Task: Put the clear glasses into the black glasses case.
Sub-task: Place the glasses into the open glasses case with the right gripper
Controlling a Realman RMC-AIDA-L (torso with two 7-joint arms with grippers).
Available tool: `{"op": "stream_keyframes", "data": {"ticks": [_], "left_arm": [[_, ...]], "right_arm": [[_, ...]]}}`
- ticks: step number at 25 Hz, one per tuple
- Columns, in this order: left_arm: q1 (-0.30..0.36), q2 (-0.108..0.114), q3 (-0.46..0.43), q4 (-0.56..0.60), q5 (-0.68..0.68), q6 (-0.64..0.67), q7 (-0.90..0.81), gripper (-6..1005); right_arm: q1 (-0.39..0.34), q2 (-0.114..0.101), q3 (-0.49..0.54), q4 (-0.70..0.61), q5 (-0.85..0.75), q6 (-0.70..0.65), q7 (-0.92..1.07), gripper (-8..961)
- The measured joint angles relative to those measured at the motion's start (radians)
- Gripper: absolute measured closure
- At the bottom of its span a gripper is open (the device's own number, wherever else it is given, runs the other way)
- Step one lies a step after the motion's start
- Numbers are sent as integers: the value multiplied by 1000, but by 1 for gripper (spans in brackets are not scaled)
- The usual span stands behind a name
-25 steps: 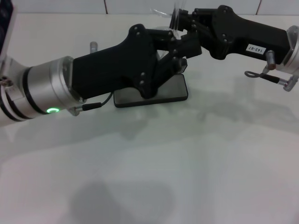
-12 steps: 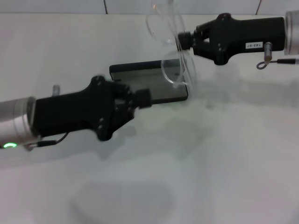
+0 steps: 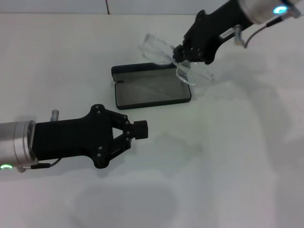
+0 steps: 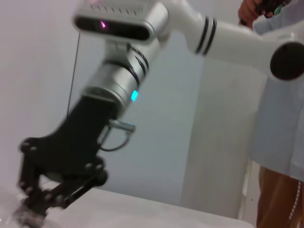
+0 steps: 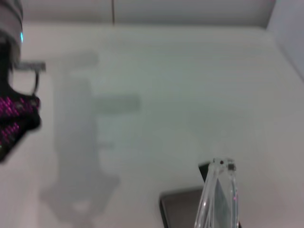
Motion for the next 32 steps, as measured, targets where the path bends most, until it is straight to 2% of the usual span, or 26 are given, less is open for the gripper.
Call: {"op": "stream_keyframes", "data": {"ticks": [1, 3, 6, 10, 16, 22, 28, 32], "left_arm": [[-1, -1, 0, 0, 3, 0, 0, 957], [-3, -4, 0, 0, 5, 0, 0, 957], [-10, -9, 0, 0, 5, -3, 1, 957], [-12, -13, -10, 0, 6, -10, 2, 957], [-4, -16, -25, 0, 8, -10, 0, 957], [0, -6, -32, 6, 59, -11, 2, 957], [31, -17, -105, 71, 148, -12, -4, 956], [42, -23, -119, 96, 183, -12, -6, 956]], "right_arm": [[18, 11, -1, -1, -43, -1, 6, 904], [59, 49, -5, -1, -165, 2, 11, 904], [89, 74, -64, 8, -251, 26, 15, 904], [91, 75, -189, -1, -225, 81, 33, 904], [86, 77, -262, -46, -193, 104, 33, 904], [82, 76, -360, -42, -193, 149, 34, 904], [66, 76, -393, -38, -192, 185, 34, 904], [64, 76, -411, -40, -191, 199, 35, 904]]}}
